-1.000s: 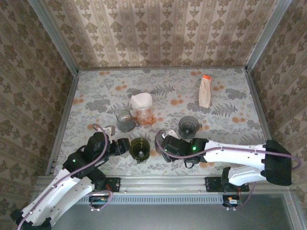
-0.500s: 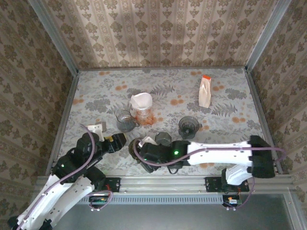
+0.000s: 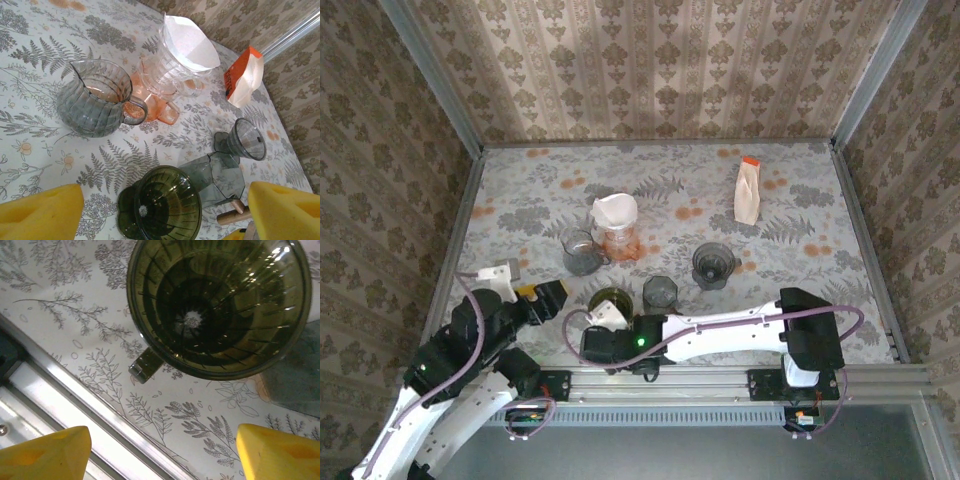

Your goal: Place the coffee filter in the dripper

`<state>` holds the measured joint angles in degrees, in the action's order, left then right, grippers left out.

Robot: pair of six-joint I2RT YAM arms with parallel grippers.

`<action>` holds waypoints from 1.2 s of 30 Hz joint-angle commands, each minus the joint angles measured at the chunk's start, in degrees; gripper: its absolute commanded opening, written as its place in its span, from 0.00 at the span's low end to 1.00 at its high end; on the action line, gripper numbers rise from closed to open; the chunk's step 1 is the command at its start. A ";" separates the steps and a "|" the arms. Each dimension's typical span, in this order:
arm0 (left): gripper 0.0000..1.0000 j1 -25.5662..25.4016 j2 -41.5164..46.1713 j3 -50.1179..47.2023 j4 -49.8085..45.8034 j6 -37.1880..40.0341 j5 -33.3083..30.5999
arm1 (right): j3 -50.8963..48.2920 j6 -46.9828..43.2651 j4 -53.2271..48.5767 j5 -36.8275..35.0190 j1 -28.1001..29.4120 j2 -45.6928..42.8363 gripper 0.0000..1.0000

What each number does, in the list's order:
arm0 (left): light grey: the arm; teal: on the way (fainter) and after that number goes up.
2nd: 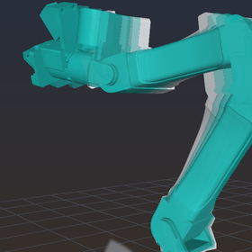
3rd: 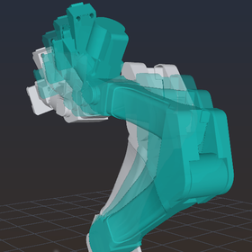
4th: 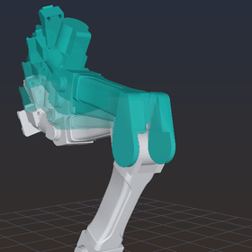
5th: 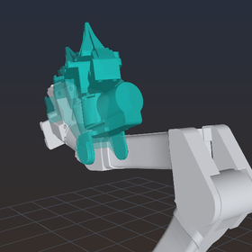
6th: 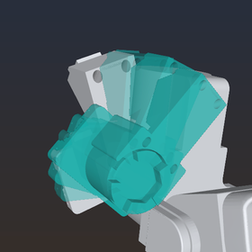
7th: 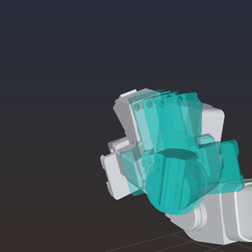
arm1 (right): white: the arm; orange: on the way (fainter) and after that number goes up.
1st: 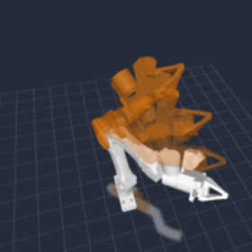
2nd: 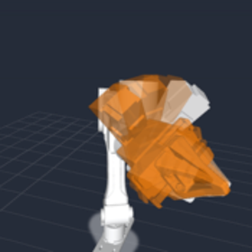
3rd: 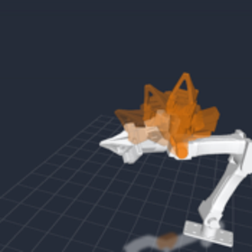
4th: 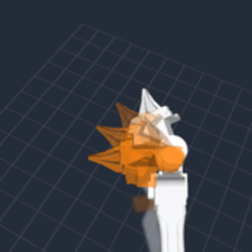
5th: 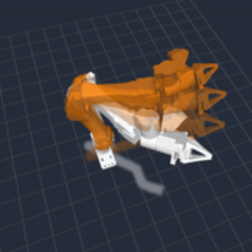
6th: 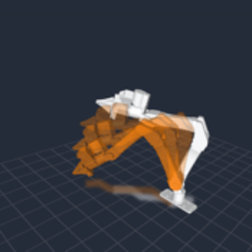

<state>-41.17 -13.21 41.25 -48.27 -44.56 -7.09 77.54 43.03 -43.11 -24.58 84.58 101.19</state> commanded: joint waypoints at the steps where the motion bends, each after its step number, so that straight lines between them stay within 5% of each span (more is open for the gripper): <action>1: 0.87 0.39 1.70 -0.72 -1.32 -0.24 -0.95 | 2.72 6.56 -5.93 -9.43 0.99 2.52 0.78; 18: 0.87 0.39 5.69 -0.61 -3.17 -0.71 -2.11 | 9.61 9.38 -9.02 -17.96 2.54 13.41 0.74; 36: 0.88 0.42 6.18 -2.23 -1.98 -1.59 -1.74 | -2.75 5.16 5.49 -13.22 0.24 6.36 0.39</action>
<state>-41.17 -7.42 39.38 -50.96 -45.43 -8.43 76.34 49.43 -40.97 -38.37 84.84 110.28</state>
